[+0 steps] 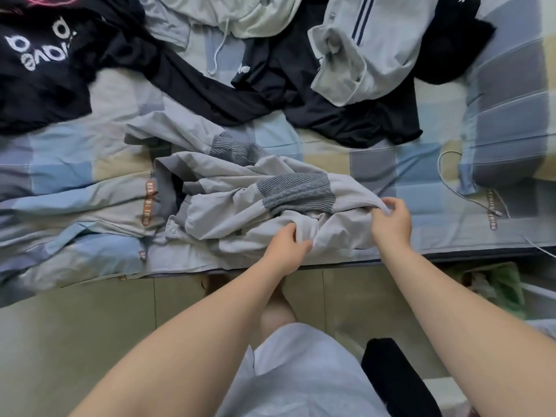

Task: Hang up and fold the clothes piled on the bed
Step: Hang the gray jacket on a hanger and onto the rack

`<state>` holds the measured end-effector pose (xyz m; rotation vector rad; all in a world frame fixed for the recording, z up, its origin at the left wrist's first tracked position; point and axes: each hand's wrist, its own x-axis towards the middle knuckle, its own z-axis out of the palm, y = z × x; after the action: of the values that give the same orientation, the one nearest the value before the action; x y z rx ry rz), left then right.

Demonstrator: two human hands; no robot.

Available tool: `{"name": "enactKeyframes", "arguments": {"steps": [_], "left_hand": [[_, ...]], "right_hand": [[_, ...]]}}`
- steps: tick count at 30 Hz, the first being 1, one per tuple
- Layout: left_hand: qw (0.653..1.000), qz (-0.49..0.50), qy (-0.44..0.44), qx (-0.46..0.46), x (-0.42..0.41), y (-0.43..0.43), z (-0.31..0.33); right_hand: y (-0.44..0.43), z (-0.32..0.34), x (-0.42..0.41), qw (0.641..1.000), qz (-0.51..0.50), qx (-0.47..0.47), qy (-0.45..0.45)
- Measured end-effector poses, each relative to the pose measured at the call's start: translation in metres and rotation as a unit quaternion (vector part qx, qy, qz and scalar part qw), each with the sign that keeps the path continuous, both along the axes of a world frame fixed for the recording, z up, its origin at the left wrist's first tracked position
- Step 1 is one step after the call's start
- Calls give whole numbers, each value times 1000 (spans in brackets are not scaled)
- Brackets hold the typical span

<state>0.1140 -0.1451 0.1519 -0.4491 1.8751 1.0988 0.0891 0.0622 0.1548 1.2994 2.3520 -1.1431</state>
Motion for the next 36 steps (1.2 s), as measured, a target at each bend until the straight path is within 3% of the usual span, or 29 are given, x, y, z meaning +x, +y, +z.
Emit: {"name": "enactKeyframes", "arguments": {"steps": [3,6,11,15,19,25,30,33,36], "left_hand": [[997,52,-25,44,-1,-15,-9],[997,68,-38,13,-1,-43,-27],[988,82,-16,-132,-12,-106,-73],[946,170,27,-276,-44,-175,-115],[906,237,80,-341,-93,-250,-155],[957,214,40,-191,-134,-320,-205],[982,139,81,-102,-127,-326,-219],[984,141,83,-70,-103,-329,-212],[992,106,63,-14,-69,-332,-195]], "right_hand": [[-9,-14,-6,999,-2,-40,1],[-26,-33,-13,994,71,-66,-43],[-69,-68,-14,961,211,-125,-130],[-128,-95,-27,927,316,-155,-130],[-201,-128,-54,892,413,-148,-104],[-303,-169,-100,857,506,-85,-36],[-361,-190,-136,846,532,1,43],[-385,-193,-146,833,552,30,15],[-393,-186,-135,797,599,74,-32]]}}
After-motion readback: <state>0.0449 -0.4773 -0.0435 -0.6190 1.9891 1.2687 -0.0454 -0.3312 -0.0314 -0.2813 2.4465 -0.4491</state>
